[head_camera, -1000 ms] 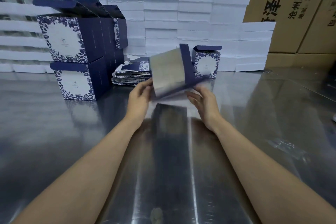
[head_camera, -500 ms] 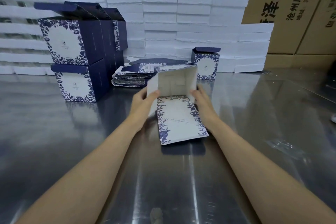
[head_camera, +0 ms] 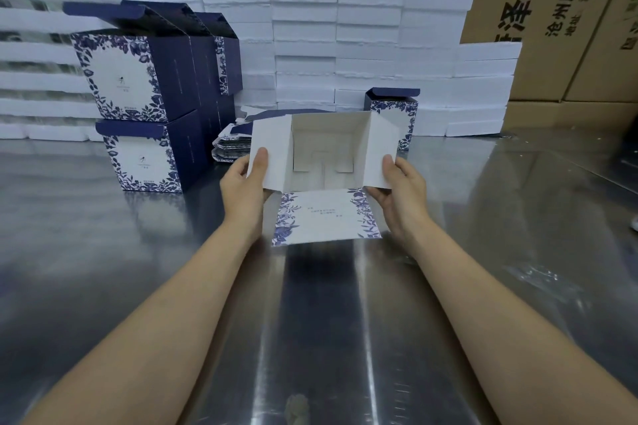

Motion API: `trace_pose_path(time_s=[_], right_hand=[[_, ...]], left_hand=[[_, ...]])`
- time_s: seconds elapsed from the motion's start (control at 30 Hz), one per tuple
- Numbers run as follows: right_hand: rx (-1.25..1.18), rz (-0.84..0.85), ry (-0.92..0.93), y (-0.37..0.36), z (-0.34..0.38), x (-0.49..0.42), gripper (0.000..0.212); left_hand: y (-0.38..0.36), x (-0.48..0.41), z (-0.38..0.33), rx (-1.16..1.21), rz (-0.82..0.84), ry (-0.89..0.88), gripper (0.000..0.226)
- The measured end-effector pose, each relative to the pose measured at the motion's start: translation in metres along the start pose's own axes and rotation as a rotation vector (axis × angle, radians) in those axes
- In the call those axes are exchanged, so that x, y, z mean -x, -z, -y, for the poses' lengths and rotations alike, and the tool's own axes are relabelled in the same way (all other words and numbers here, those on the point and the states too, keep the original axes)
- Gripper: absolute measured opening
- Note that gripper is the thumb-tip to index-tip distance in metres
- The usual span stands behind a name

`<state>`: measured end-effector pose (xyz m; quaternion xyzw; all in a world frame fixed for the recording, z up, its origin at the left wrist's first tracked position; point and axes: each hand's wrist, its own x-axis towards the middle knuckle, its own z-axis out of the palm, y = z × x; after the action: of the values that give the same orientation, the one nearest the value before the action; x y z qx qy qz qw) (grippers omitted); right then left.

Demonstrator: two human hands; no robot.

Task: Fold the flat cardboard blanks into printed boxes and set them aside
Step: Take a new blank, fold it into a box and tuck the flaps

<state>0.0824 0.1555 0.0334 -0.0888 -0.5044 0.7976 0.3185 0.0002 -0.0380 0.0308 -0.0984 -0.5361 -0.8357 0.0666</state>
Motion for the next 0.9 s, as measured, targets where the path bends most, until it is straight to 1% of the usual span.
trace_pose_path(time_s=[0.07,0.1,0.17,0.2,0.27,0.33,0.4,0.43,0.47,0.53,0.6,0.67,0.73,0.77,0.83,0.9], right_hand=[[-0.079,0.034,-0.053,-0.001,0.004,0.001,0.035],[-0.115,0.051,-0.072,-0.002,0.006,0.001,0.044],[-0.174,0.089,-0.097,-0.005,0.009,0.002,0.056],[-0.203,0.109,-0.111,-0.007,0.010,0.003,0.059],[-0.248,0.131,-0.144,-0.008,0.012,0.005,0.059],[-0.265,0.144,-0.161,-0.008,0.015,0.006,0.057],[-0.197,0.146,-0.148,-0.011,0.018,0.006,0.054],[-0.125,0.149,-0.122,-0.014,0.018,0.007,0.054],[-0.031,0.153,-0.078,-0.019,0.018,0.009,0.054],[0.235,0.146,0.061,-0.025,0.015,0.011,0.054],[0.490,0.145,0.170,-0.024,0.010,0.010,0.049],[0.653,0.149,0.204,-0.022,0.007,0.009,0.047],[0.701,0.201,0.220,-0.020,0.003,0.011,0.049],[0.681,0.226,0.227,-0.020,0.000,0.013,0.049],[0.613,0.276,0.232,-0.023,-0.005,0.017,0.048],[0.556,0.307,0.200,-0.024,-0.008,0.019,0.046]], left_hand=[[-0.001,-0.002,-0.003,0.100,0.009,0.041,0.012],[-0.002,-0.003,-0.004,0.138,-0.009,0.039,0.019],[-0.004,-0.003,-0.008,0.254,-0.018,0.027,0.031],[-0.005,-0.004,-0.010,0.300,0.002,0.028,0.033],[-0.007,-0.003,-0.010,0.274,0.041,0.017,0.027],[-0.007,-0.003,-0.009,0.098,0.015,-0.029,0.029],[-0.005,0.000,-0.006,-0.108,-0.018,-0.113,0.033],[-0.003,-0.001,-0.004,-0.174,-0.005,-0.136,0.033],[-0.002,-0.001,-0.002,-0.226,0.019,-0.130,0.029],[-0.004,0.002,0.001,-0.307,0.047,-0.047,0.026],[-0.007,0.005,0.001,-0.295,0.068,0.059,0.036],[-0.009,0.004,0.004,-0.170,0.136,0.117,0.042],[-0.009,0.002,0.007,-0.099,0.219,0.074,0.043],[-0.010,0.000,0.008,-0.084,0.228,0.036,0.047],[-0.008,-0.001,0.009,-0.145,0.220,-0.028,0.052],[-0.007,0.001,0.005,-0.172,0.265,-0.009,0.050]])
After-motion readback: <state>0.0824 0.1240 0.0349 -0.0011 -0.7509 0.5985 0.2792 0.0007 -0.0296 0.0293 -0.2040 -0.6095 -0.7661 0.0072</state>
